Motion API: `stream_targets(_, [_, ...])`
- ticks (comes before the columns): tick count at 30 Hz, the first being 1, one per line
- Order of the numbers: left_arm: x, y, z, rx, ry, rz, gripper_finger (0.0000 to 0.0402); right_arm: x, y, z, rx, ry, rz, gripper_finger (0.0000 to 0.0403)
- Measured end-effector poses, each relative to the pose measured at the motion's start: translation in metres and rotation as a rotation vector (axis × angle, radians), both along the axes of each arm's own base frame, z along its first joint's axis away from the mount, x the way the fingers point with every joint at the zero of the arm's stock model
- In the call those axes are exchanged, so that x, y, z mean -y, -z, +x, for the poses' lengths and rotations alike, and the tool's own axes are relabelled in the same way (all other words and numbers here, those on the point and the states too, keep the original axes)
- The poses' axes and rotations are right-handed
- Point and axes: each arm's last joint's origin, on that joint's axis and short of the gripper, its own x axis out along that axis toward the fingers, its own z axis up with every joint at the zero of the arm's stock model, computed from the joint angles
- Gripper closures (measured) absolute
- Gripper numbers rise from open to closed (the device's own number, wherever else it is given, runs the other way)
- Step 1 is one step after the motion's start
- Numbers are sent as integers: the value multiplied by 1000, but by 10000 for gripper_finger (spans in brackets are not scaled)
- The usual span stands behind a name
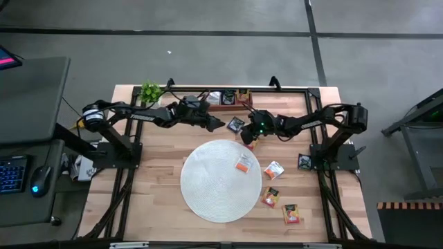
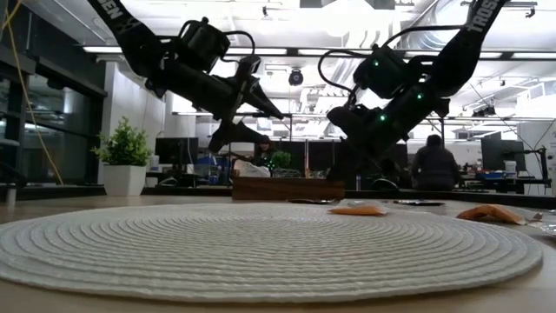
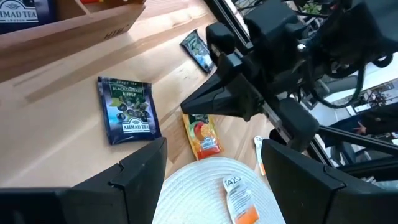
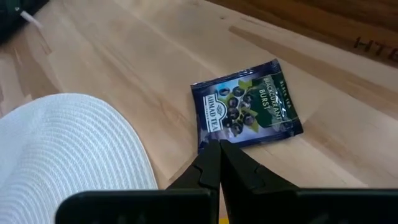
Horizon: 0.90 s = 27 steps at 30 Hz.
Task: Pick & Place Tea
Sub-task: Put the blue tea bag into the middle section of the wooden organizer
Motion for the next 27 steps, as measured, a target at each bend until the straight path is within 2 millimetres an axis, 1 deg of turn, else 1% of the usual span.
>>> stream_targets(2, [0, 0, 0, 0, 0, 0, 143, 0, 6, 2, 0, -1, 25, 403])
stream_targets(5, [0, 0, 0, -2, 1, 4, 143, 0, 16, 10, -22, -10, 45, 403])
stream_targets(10, [0, 0, 0, -3, 2, 2, 143, 1, 18, 25, -19, -17, 45, 403])
stream_targets(15, [0, 0, 0, -2, 7, -3, 143, 2, 16, 28, -27, -27, 31, 403])
stream_targets(20, [0, 0, 0, -4, 7, -4, 143, 5, 19, 25, -64, 17, 37, 403])
stream_targets(24, [0, 0, 0, -4, 7, -4, 143, 6, 19, 24, -73, 15, 26, 403])
stream_targets(27, [0, 0, 0, -4, 7, -5, 143, 7, 15, 28, -78, -5, 8, 403])
